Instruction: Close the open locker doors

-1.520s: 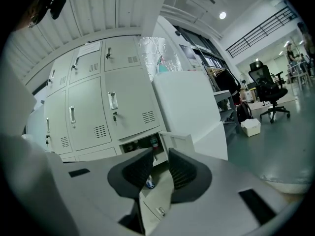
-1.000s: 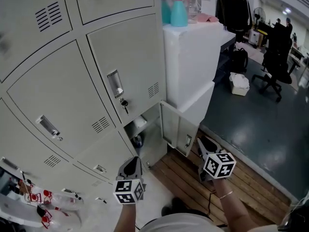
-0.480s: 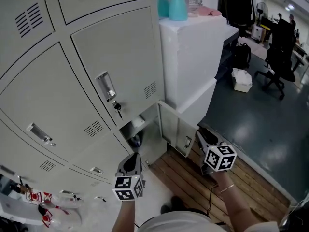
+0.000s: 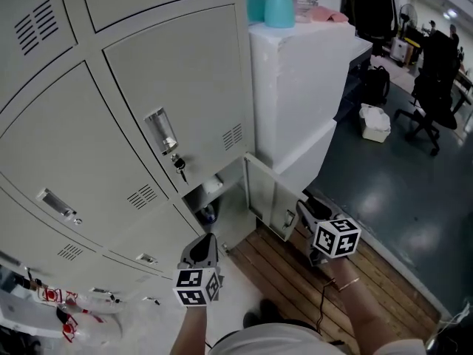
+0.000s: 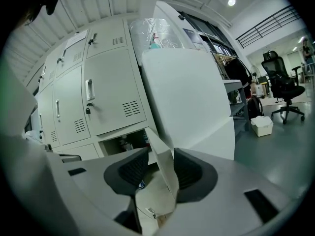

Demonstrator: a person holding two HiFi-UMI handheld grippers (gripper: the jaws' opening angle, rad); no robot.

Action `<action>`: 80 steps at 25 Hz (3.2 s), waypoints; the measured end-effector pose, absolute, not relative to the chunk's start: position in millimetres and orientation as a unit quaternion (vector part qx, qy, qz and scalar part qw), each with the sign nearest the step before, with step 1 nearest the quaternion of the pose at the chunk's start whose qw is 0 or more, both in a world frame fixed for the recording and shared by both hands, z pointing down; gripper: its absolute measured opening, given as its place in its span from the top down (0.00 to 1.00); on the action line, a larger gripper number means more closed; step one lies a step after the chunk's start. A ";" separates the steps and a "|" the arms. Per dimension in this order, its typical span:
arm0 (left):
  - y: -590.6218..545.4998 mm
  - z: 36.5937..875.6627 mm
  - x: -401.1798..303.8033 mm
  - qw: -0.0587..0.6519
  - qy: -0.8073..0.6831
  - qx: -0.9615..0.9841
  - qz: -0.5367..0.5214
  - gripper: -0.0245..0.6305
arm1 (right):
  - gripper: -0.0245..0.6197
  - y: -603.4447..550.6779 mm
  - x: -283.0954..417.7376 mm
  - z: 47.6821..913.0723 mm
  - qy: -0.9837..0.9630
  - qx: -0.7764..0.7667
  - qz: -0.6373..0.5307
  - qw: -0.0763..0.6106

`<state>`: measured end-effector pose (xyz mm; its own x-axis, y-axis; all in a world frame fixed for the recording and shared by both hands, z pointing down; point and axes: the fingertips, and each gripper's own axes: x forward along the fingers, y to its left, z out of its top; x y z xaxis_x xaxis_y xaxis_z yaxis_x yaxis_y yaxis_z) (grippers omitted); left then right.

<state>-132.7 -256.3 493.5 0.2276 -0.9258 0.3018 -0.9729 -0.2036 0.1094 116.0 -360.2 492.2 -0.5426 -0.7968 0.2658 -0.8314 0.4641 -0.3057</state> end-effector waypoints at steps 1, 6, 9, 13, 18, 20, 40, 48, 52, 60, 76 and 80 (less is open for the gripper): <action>-255.1 493.8 -133.1 0.139 -0.617 0.770 0.085 0.93 | 0.74 -359.1 114.9 493.0 -0.856 0.474 0.202 0.046; -247.6 492.9 -136.8 0.139 -0.623 0.766 0.083 0.93 | 0.80 -348.5 109.9 491.5 -0.862 0.467 0.190 0.060; -240.3 493.3 -140.8 0.139 -0.628 0.761 0.082 0.93 | 0.81 -339.6 100.9 491.1 -0.868 0.459 0.174 0.072; -230.0 493.0 -144.8 0.141 -0.635 0.755 0.079 0.93 | 0.81 -325.7 86.8 488.9 -0.878 0.443 0.164 0.079; -217.7 491.8 -153.3 0.142 -0.646 0.746 0.075 0.93 | 0.83 -308.0 64.9 487.2 -0.891 0.421 0.142 0.093; -212.4 491.3 -158.1 0.143 -0.651 0.741 0.074 0.93 | 0.88 -302.6 56.8 486.5 -0.894 0.416 0.134 0.097; -164.8 484.4 -221.7 0.140 -0.722 0.675 0.064 0.93 | 0.88 -277.7 -53.2 489.4 -0.933 0.318 0.114 0.121; -155.0 484.9 -236.2 0.141 -0.740 0.654 0.064 0.93 | 0.88 -280.6 -92.5 491.0 -0.942 0.294 0.110 0.116; -152.9 485.9 -239.7 0.143 -0.748 0.646 0.063 0.93 | 0.88 -283.3 -108.3 491.8 -0.946 0.283 0.105 0.116; -151.1 486.2 -250.5 0.148 -0.760 0.630 0.061 0.93 | 0.88 -293.9 -143.2 493.7 -0.952 0.265 0.096 0.123; -168.4 494.7 -278.1 0.147 -0.772 0.614 0.066 0.93 | 0.89 -332.3 -211.0 509.8 -0.953 0.245 0.084 0.157; -173.9 496.4 -283.3 0.149 -0.774 0.612 0.066 0.93 | 0.90 -346.8 -217.2 515.6 -0.950 0.254 0.084 0.163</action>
<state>-283.3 -173.9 496.4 -0.2072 -0.9273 0.3118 -0.9667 0.2429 0.0800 -217.2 -346.8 515.6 -0.8182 -0.4552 0.3512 -0.5096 0.8570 -0.0766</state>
